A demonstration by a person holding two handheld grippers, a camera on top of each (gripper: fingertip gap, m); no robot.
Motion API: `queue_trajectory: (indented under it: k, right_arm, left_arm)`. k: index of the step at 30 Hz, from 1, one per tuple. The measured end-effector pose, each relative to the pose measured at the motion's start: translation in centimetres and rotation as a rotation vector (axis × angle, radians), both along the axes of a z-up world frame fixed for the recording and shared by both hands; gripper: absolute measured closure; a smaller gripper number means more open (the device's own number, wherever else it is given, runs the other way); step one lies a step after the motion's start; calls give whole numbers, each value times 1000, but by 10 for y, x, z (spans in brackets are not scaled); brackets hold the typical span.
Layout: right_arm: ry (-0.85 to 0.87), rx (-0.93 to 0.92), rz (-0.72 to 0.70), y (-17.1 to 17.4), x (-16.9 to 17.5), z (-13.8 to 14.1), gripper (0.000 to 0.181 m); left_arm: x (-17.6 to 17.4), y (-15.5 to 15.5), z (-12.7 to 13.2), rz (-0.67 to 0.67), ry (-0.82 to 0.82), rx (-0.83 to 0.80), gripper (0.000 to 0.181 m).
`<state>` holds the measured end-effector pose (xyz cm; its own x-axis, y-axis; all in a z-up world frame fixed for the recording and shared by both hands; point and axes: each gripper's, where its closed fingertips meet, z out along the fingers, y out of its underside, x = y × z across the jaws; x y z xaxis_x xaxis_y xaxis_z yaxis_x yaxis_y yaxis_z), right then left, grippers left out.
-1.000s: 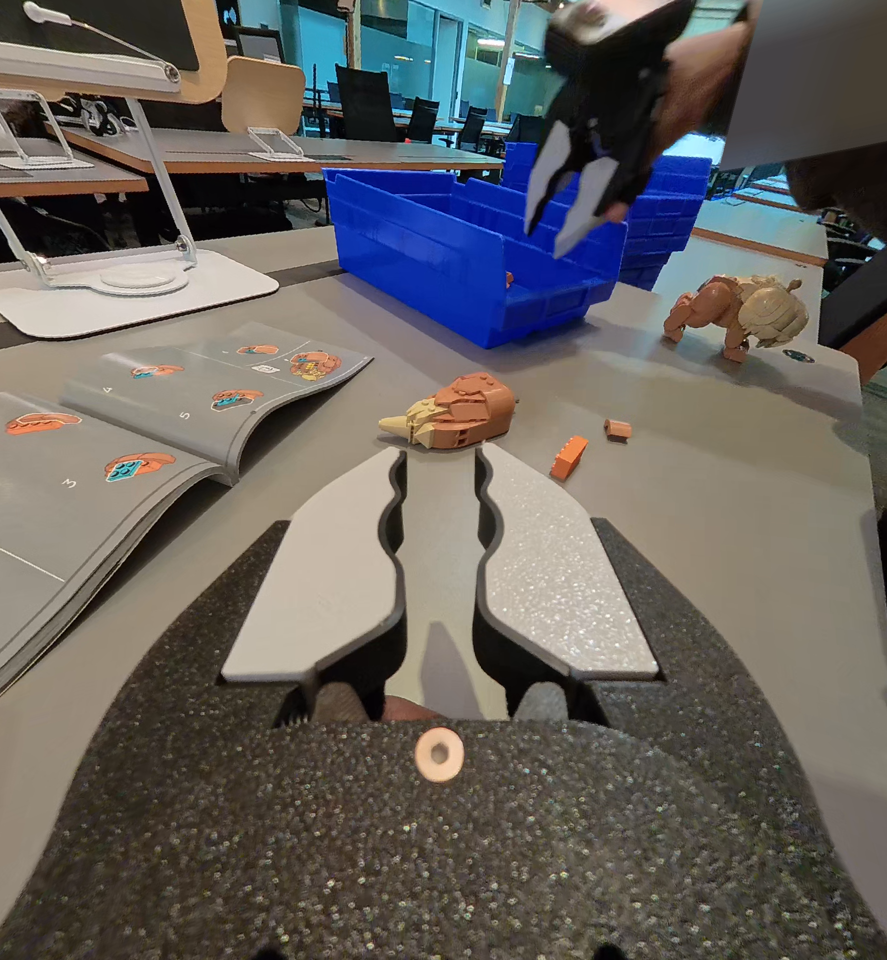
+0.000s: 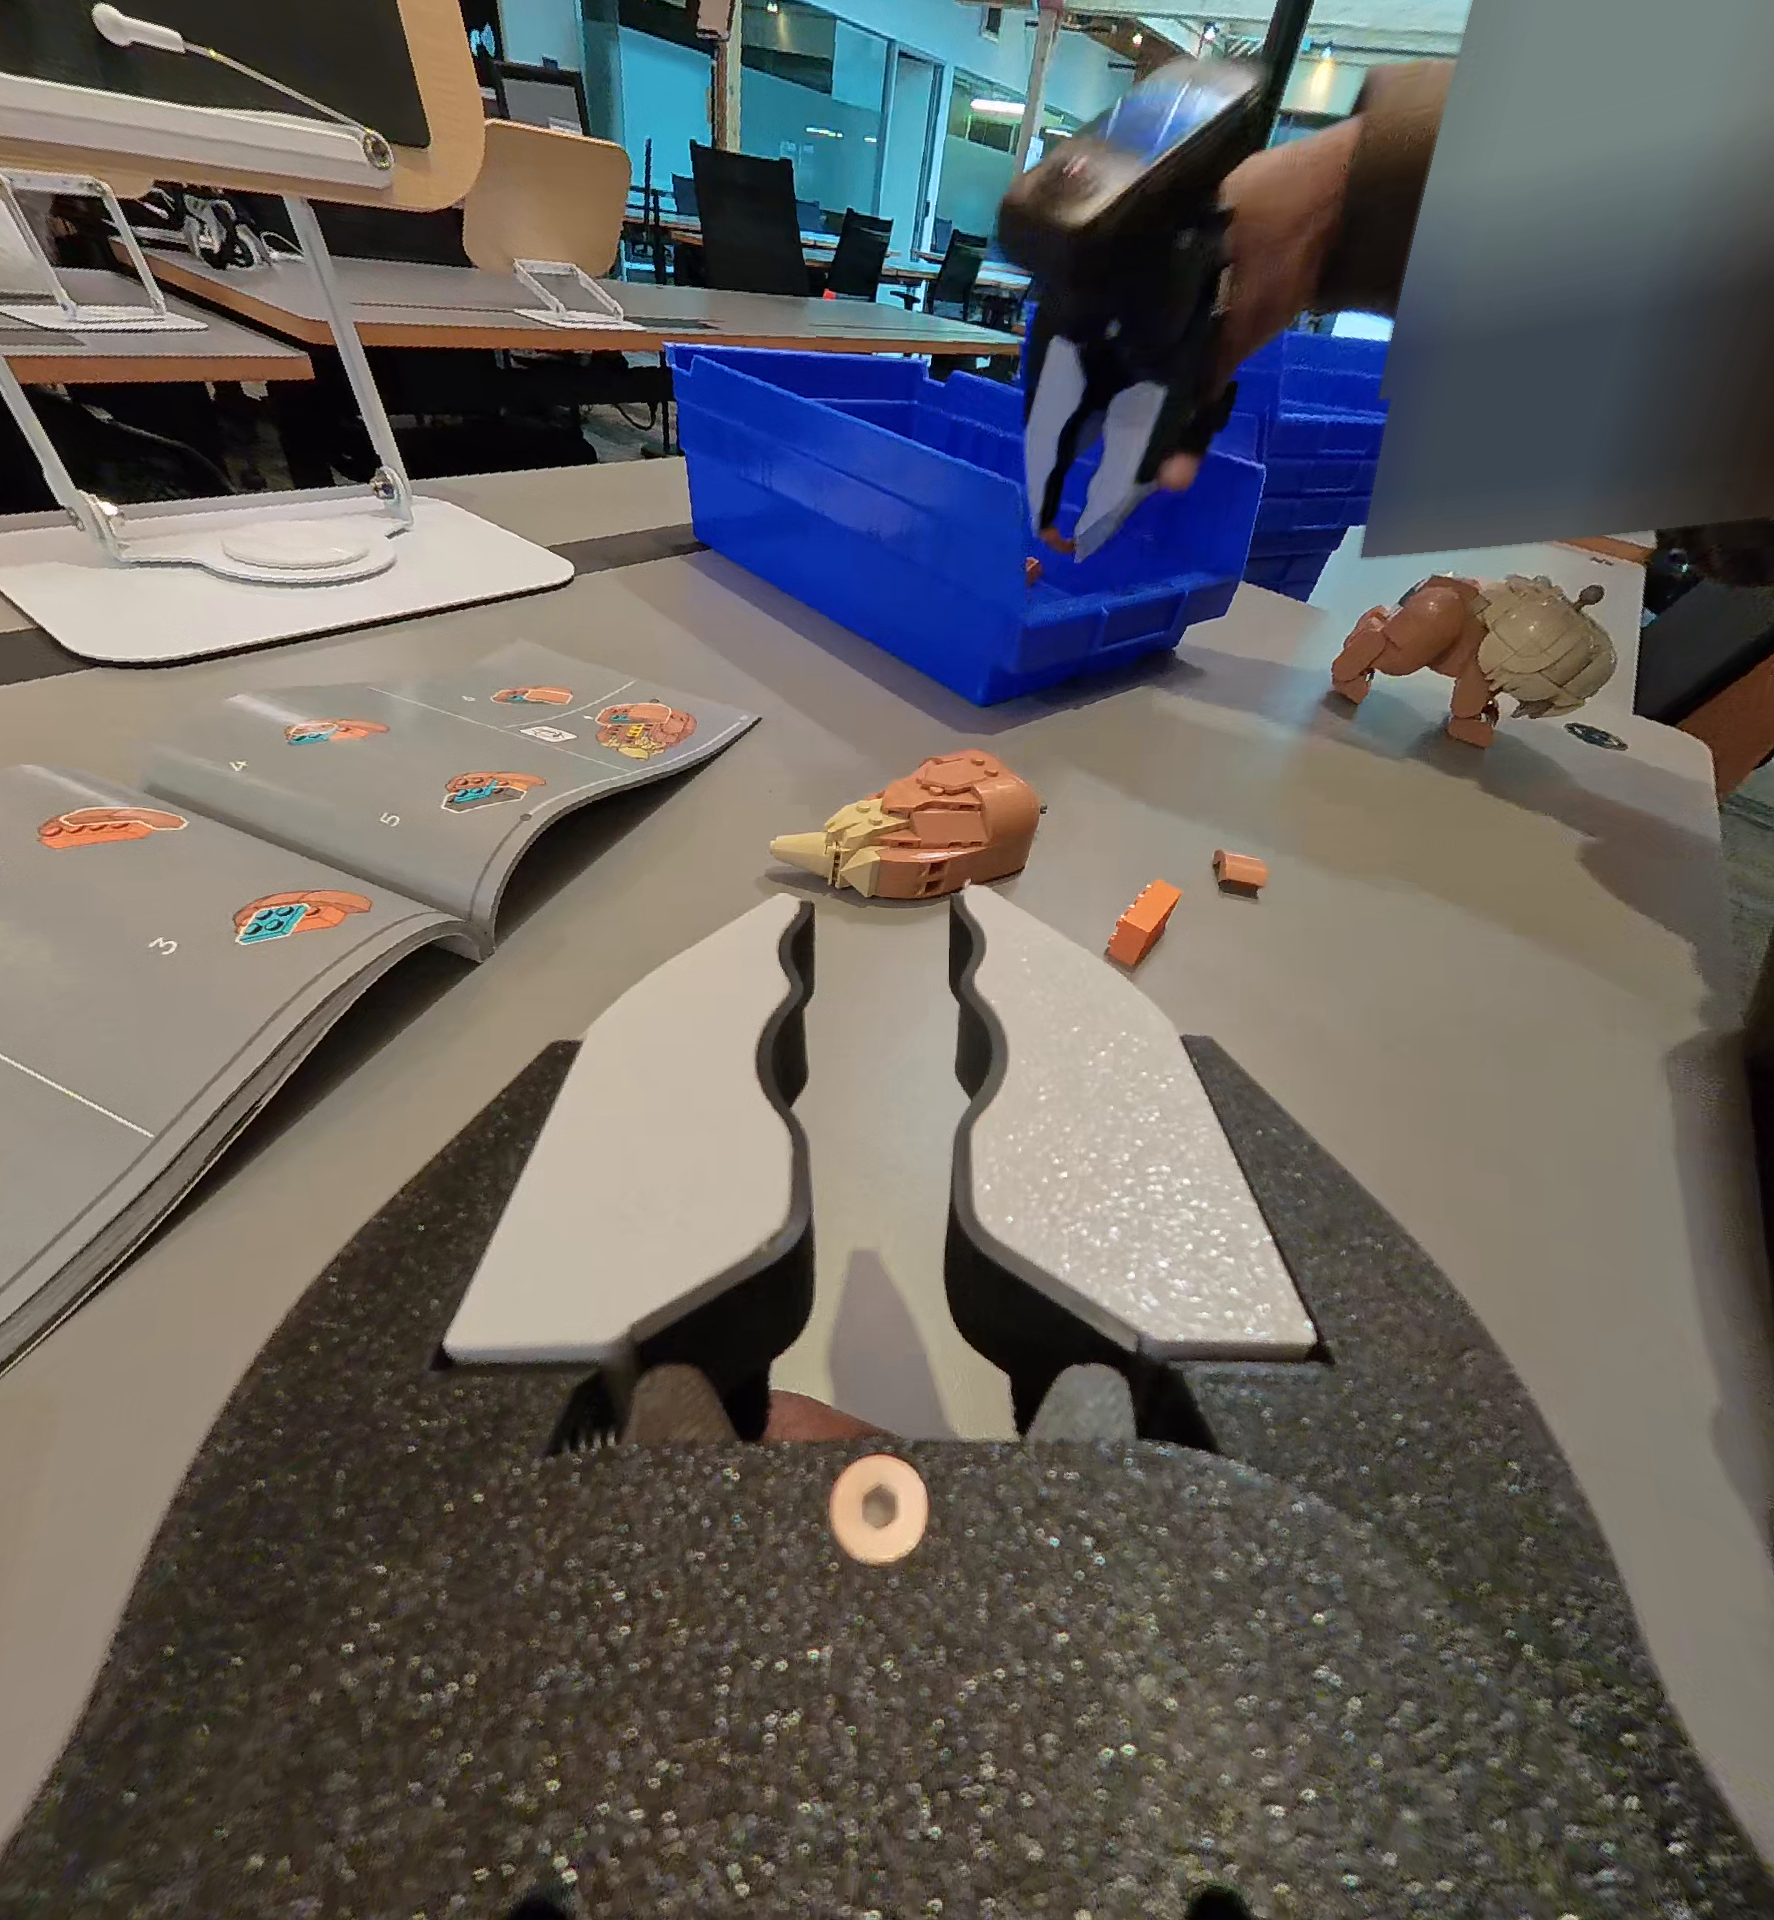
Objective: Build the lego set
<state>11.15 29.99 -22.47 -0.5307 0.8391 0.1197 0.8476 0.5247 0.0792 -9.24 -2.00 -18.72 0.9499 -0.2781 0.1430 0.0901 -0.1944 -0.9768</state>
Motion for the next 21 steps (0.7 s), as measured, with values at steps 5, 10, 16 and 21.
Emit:
queue_trajectory:
  k: [5,10,16,21]
  right_arm:
    - [153,-71,194,-112,-22,30,159]
    - [194,-157,315,-193,-48,10,159]
    - [145,-189,337,-211,-57,-28,159]
    - [131,-225,308,-209,-57,-38,158]
  left_arm:
    - [3,1,-2,-10,10,-16,157]
    - [6,0,-3,-17,22,-21,157]
    - [6,-1,-3,-16,26,-20,157]
    - [8,-1,-5,-22,35,-29,157]
